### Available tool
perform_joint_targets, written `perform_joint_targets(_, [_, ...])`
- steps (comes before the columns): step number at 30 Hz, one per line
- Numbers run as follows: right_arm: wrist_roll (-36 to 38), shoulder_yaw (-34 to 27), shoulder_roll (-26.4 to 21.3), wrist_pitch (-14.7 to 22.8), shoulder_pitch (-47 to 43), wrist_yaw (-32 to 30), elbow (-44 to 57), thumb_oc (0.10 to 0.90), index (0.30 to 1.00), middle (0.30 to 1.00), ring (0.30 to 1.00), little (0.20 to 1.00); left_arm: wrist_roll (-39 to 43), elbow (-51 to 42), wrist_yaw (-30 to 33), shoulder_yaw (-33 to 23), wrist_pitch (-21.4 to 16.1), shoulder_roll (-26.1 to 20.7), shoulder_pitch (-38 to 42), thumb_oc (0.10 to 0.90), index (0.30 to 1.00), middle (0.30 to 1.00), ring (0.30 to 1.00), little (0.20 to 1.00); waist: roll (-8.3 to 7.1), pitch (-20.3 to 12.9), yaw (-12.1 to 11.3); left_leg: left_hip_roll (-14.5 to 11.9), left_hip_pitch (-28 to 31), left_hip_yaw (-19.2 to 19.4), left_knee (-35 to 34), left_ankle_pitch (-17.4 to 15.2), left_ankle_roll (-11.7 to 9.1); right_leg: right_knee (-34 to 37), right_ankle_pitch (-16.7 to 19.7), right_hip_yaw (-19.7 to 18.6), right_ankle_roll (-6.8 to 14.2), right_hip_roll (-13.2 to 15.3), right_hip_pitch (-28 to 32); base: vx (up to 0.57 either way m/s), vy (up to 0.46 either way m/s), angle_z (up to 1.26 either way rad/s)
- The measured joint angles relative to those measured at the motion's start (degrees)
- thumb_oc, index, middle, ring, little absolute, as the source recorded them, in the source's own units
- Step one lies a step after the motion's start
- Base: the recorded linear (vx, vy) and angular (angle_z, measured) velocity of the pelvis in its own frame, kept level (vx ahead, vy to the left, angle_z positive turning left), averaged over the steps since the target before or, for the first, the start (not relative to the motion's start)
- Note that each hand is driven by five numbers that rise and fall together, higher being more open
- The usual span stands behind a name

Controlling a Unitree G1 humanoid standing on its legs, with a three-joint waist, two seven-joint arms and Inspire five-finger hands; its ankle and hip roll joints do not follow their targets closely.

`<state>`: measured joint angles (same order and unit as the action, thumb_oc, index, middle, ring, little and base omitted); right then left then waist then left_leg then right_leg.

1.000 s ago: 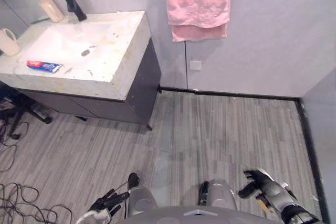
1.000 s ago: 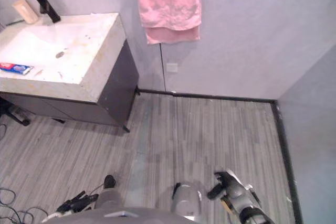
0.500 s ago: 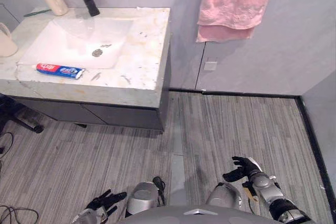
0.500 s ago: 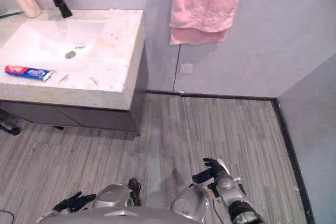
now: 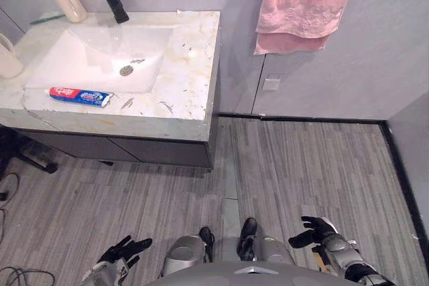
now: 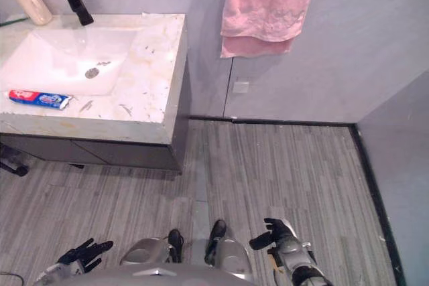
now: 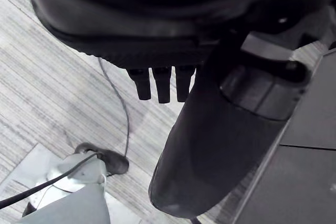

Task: Organize the bathroom.

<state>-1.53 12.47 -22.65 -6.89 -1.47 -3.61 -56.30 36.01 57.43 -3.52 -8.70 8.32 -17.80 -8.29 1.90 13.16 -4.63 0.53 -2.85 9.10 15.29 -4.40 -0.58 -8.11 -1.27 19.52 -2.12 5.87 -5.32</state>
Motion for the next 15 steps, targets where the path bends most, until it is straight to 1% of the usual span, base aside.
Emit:
perform_joint_targets(1, [0.0,0.07,-1.33,-0.01,-1.74,-0.21,-1.32,0.8,0.9,0.9,0.9,0.9,0.11,0.96,-0.56,0.18,-0.06,0.56,-0.05,0.8,0.9,0.9,0.9,0.9,0.44,0.26,-0.35,0.99,-4.88,-4.4,9.15,2.7,-2.79,0.39,-0.92,-1.94,-1.45,0.15,0.06,-0.09,0.08,-0.16])
perform_joint_targets(2, [0.0,0.22,-1.85,-0.12,-2.46,-0.27,-1.58,0.8,0.9,0.9,0.9,0.9,0.11,1.23,-0.66,0.18,-0.07,0.71,0.05,0.8,0.9,0.9,0.9,0.9,0.18,0.49,-0.51,1.63,-6.82,-7.22,12.86,2.85,-3.81,0.84,-0.16,-2.67,-2.13,0.86,-0.14,-0.11,0.169,-0.49])
perform_joint_targets(3, [-0.02,1.15,-2.41,-0.24,-3.72,-0.33,-1.55,0.8,0.9,0.9,0.9,0.9,0.1,2.03,-0.72,-0.02,-0.07,0.69,-0.16,0.8,0.9,0.9,0.9,0.9,0.26,0.65,-1.43,-0.15,-7.47,-8.81,15.11,1.87,-4.15,0.76,1.45,-1.84,-3.09,1.39,-0.34,-0.06,0.23,-0.55])
perform_joint_targets(4, [-0.02,1.47,-2.62,-0.2,-4.09,-0.43,-1.33,0.8,0.9,0.9,0.9,0.9,0.08,2.95,-0.71,0.0,0.06,0.78,-0.26,0.8,0.9,0.9,0.9,0.9,0.49,0.63,-1.27,-3.53,-7.32,-9.58,15.26,1.98,-4.67,0.94,1.92,-1.1,-3.14,0.85,-0.28,-0.07,0.326,-0.32])
perform_joint_targets(5, [-0.02,1.4,-2.83,0.05,-4.74,-0.49,-0.67,0.8,0.9,0.9,0.9,0.9,0.08,4.6,-0.67,-0.01,0.37,0.73,0.01,0.8,0.9,0.9,0.9,0.9,1.18,0.36,0.15,-8.1,-7.13,-10.98,14.66,2.73,-7.97,0.97,2.11,0.33,-3.13,0.81,0.01,-0.07,0.374,0.2])
perform_joint_targets(6, [-0.02,1.19,-2.89,-0.05,-4.45,-0.56,-0.01,0.8,0.9,0.9,0.9,0.9,0.08,6.1,-0.79,-0.13,0.42,0.7,1.29,0.8,0.9,0.9,0.9,0.9,1.19,0.26,1.03,-12.8,-6.26,-10.86,12.14,4.85,-9.67,0.53,0.98,1.29,-4.07,1.49,-0.22,-0.09,0.414,0.51])
perform_joint_targets(7, [-0.03,0.99,-3.05,-0.1,-4.43,-0.65,0.24,0.8,0.9,0.9,0.9,0.9,0.09,6.57,-0.9,-0.12,0.42,0.83,1.99,0.8,0.9,0.9,0.9,0.9,1.12,0.22,1.67,-16.16,-5.48,-10.85,9.32,7.01,-10.25,-0.98,-0.09,1.86,-4.61,2.38,-0.66,-0.11,0.419,0.49])
perform_joint_targets(8, [-0.02,0.96,-3.31,-0.07,-4.42,-0.72,0.23,0.8,0.9,0.9,0.9,0.9,0.09,6.72,-1.14,-0.11,0.42,1.12,2.81,0.8,0.9,0.9,0.9,0.9,1.11,0.22,1.99,-18.68,-4.64,-10.93,6.54,9.02,-10.33,-2.81,-1.3,1.96,-5.09,3.45,-1.69,-0.12,0.394,0.52])
perform_joint_targets(9, [-0.02,0.87,-4.49,-0.15,-4.15,-0.83,0.05,0.8,0.9,0.9,0.9,0.9,0.09,6.67,-1.88,0.11,0.46,1.98,4.74,0.8,0.9,0.9,0.9,0.9,1.19,0.03,2.12,-22.3,-2.92,-10.81,0.88,13.19,-11.05,-7.7,-3.68,1.62,-5.03,6.4,-5.14,-0.13,0.433,0.4])
perform_joint_targets(10, [-0.02,0.72,-5.25,-0.16,-4.18,-0.9,-0.11,0.8,0.9,0.9,0.9,0.9,0.08,6.39,-1.95,1.5,0.33,2.27,5.48,0.8,0.9,0.9,0.9,0.9,1.11,-0.04,2.11,-22.94,-1.94,-10.73,-1.02,13.85,-11.17,-9.94,-4.45,0.9,-4.85,8.01,-7.33,-0.12,0.44,0.24])
perform_joint_targets(11, [0.01,0.66,-6.08,-0.19,-4.41,-0.85,-0.27,0.8,0.9,0.9,0.9,0.9,0.08,6.34,-1.96,2.71,0.31,2.54,5.87,0.8,0.9,0.9,0.9,0.9,1.47,-0.22,1.99,-22.5,-1.27,-10.4,-1.47,14.86,-10.03,-10.85,-4.69,-0.13,-4.41,9.01,-9.03,-0.1,0.45,0.06])
perform_joint_targets(12, [0.01,0.08,-6.61,-0.05,-4.38,-0.95,-0.39,0.8,0.9,0.9,0.9,0.9,0.09,6.12,-2.0,3.59,0.29,2.88,5.86,0.8,0.9,0.9,0.9,0.9,2.57,-0.64,2.09,-22.16,-0.7,-10.02,-2.22,14.42,-10.59,-11.15,-3.94,-1.08,-2.8,9.78,-9.95,-0.08,0.397,0.1])
perform_joint_targets(13, [0.02,-0.3,-6.92,-0.06,-4.42,-1.2,-1.22,0.8,0.9,0.9,0.9,0.9,0.09,6.13,-2.19,4.8,0.21,2.98,5.91,0.8,0.9,0.9,0.9,0.9,3.17,-0.99,2.34,-21.52,0.74,-9.28,-5.01,14.15,-10.64,-12.4,-3.44,-1.32,-2.04,10.9,-10.96,-0.06,0.333,0.24])
perform_joint_targets(14, [0.02,-0.75,-7.5,-0.23,-4.63,-1.73,-2.45,0.8,0.9,0.9,0.9,0.9,0.08,5.61,-2.78,6.07,-0.28,3.68,5.99,0.8,0.9,0.9,0.9,0.9,4.32,-1.23,2.4,-18.32,2.38,-7.74,-8.27,13.08,-9.9,-14.97,-3.3,-3.12,-0.19,12.45,-13.19,-0.03,0.211,0.21])
perform_joint_targets(15, [0.02,-0.75,-7.5,-0.23,-4.63,-1.73,-2.45,0.8,0.9,0.9,0.9,0.9,0.08,5.61,-2.78,6.07,-0.28,3.68,5.99,0.8,0.9,0.9,0.9,0.9,4.32,-1.23,2.4,-18.32,2.38,-7.74,-8.27,13.08,-9.9,-14.97,-3.3,-3.12,-0.19,12.45,-13.19,-0.03,0.224,0.27])
